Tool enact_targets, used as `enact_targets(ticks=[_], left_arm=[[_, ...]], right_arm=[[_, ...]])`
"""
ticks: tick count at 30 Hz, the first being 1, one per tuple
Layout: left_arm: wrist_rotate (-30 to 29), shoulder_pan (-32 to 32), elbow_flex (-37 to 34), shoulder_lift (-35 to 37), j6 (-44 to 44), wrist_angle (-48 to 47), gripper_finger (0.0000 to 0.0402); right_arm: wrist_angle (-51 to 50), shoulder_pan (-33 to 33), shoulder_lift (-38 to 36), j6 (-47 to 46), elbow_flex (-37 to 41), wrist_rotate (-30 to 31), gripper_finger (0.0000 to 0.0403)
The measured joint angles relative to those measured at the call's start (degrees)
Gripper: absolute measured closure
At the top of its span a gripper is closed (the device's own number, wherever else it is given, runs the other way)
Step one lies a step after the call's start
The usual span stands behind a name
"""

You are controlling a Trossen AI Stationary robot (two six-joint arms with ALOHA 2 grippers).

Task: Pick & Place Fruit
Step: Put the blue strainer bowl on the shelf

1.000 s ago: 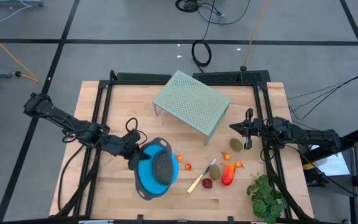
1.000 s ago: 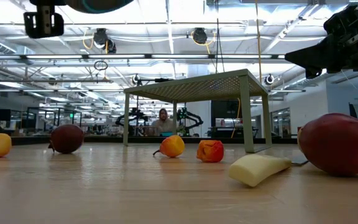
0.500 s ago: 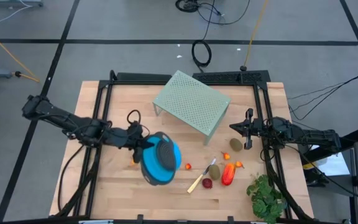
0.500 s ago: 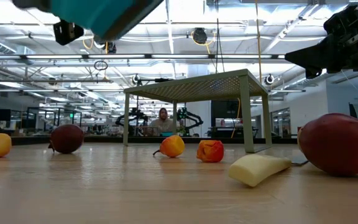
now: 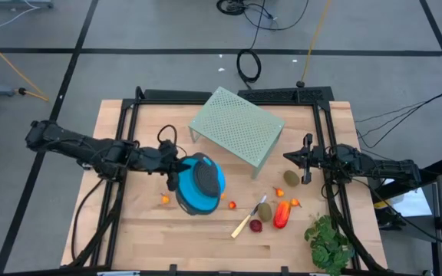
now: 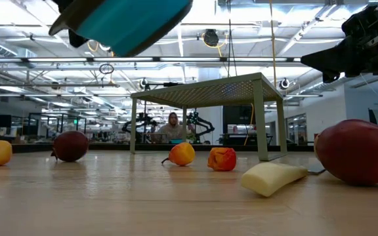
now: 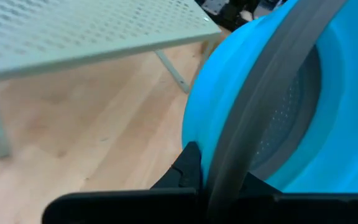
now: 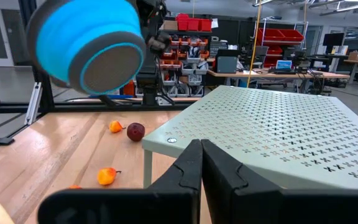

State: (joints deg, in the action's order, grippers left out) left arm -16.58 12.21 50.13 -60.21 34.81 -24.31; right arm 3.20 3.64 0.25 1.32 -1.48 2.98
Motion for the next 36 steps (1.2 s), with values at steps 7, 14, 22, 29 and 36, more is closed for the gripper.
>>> enact_targets(ticks=[7, 14, 22, 29, 36], left_arm=[[-0.04, -4.22, 12.60, -3.70, -4.27, -14.13, 0.0401], [-0.06, -7.75, 23.58, -9.14, -8.41, -23.26, 0.0401], [-0.08, -10.51, 32.98, -15.32, -12.29, -28.62, 0.0401], [0.10, -13.10, 38.71, -18.63, -12.03, -31.47, 0.0401], [2.10, -16.83, 42.96, -19.30, -8.40, -32.52, 0.0401]], right_arm=[[0.00, 0.01, 0.00, 0.00, -0.01, -0.01, 0.0403], [0.00, 0.00, 0.04, 0.00, -0.02, 0.00, 0.0403], [0.00, 0.02, 0.04, 0.00, -0.01, -0.01, 0.0403], [0.00, 0.01, 0.04, 0.00, -0.01, -0.01, 0.0403], [0.00, 0.00, 0.04, 0.68, -0.01, 0.00, 0.0403]])
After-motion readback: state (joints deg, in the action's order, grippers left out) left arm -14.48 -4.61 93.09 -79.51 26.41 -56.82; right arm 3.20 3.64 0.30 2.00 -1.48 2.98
